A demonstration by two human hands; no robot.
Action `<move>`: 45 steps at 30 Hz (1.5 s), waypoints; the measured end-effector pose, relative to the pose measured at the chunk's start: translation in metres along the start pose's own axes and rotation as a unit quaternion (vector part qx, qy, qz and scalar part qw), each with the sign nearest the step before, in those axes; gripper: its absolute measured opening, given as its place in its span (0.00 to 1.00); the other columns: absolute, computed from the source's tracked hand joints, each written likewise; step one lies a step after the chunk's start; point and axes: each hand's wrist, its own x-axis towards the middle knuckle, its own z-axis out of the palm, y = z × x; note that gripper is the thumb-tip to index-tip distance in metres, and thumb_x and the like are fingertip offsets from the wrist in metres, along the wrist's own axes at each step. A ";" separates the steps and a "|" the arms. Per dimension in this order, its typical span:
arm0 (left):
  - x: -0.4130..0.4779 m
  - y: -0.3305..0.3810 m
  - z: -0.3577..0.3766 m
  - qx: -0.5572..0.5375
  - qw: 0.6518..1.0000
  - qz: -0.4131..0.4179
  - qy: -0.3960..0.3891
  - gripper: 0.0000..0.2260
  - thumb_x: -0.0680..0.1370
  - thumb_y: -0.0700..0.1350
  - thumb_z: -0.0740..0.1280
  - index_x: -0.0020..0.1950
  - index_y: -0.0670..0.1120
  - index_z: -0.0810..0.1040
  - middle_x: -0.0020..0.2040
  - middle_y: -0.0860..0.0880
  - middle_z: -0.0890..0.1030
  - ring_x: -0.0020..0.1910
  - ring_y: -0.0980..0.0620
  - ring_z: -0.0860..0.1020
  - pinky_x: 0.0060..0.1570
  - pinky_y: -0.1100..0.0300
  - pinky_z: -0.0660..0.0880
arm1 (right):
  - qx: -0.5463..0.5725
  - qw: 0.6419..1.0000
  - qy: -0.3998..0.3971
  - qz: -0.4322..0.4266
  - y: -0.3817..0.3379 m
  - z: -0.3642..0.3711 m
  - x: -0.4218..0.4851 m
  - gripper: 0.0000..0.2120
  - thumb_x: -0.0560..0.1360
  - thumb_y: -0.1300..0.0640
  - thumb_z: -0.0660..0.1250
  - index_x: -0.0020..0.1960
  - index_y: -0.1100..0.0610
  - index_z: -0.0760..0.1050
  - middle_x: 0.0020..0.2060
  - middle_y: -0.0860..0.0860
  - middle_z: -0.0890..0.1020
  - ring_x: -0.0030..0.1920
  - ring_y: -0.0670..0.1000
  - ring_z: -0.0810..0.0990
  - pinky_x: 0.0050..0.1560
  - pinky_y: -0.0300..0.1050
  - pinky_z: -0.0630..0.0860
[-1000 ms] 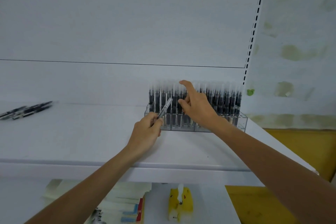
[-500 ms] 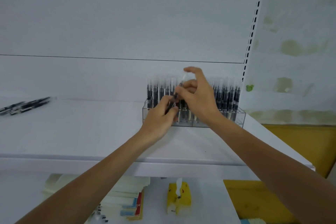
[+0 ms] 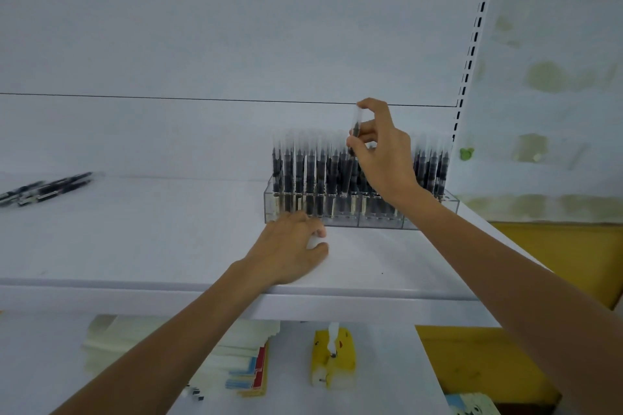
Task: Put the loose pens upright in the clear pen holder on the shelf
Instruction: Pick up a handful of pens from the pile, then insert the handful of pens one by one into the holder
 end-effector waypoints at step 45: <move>-0.232 -0.428 -0.224 -0.145 0.954 -0.210 0.159 0.10 0.81 0.45 0.54 0.49 0.51 0.76 0.47 0.52 0.78 0.47 0.55 0.76 0.43 0.72 0.67 | 0.019 0.970 -0.232 0.074 -0.259 0.434 -0.011 0.11 0.79 0.56 0.61 0.60 0.57 0.72 0.41 0.47 0.77 0.42 0.48 0.76 0.45 0.42 0.73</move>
